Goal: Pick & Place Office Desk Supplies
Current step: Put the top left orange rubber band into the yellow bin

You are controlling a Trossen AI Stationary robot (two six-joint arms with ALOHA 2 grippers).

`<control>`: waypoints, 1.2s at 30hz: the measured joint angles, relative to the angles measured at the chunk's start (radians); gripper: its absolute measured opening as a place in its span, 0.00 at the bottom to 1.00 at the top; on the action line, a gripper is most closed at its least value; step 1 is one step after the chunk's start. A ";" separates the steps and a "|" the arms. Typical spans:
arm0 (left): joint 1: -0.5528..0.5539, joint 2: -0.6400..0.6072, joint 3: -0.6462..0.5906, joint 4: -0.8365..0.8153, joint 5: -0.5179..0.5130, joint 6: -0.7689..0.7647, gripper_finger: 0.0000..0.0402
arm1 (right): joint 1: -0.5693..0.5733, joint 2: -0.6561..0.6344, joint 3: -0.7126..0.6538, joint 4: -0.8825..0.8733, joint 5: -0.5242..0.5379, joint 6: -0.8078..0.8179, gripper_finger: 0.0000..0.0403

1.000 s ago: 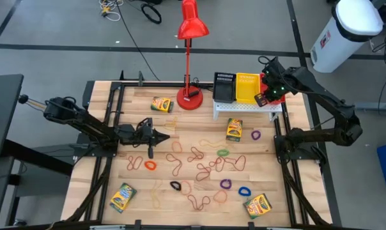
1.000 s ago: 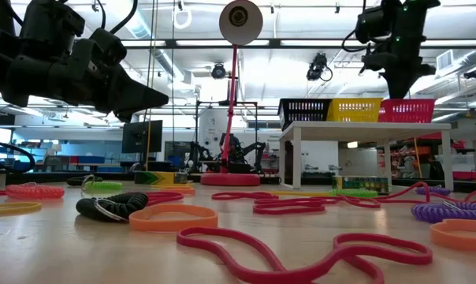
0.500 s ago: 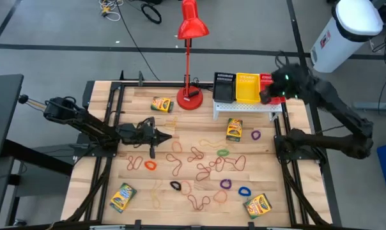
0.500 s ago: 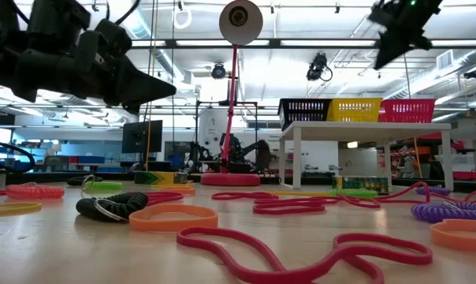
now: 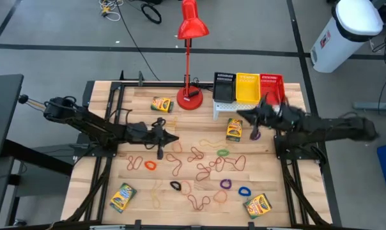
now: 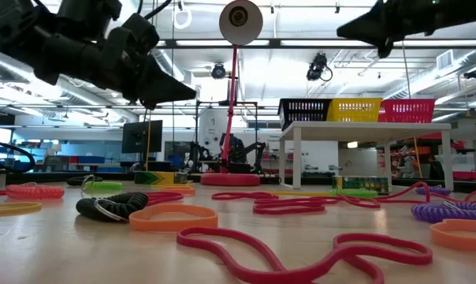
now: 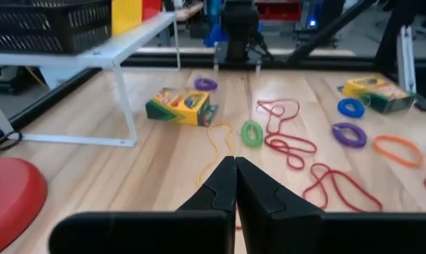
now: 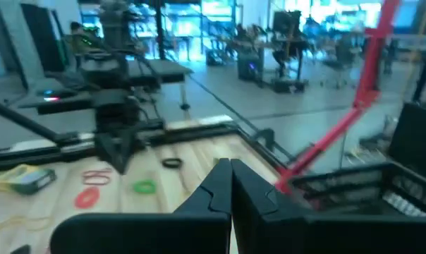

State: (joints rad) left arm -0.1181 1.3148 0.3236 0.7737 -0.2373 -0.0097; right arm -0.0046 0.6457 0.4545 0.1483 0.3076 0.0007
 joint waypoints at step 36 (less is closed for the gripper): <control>-0.208 0.244 0.356 -0.823 -0.167 -0.266 0.51 | 0.548 0.752 -0.032 0.327 0.493 0.100 0.07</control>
State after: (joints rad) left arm -0.3264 1.5592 0.6795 -0.0498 -0.4040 -0.2760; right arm 0.5430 1.3972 0.4221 0.4755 0.8003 0.1005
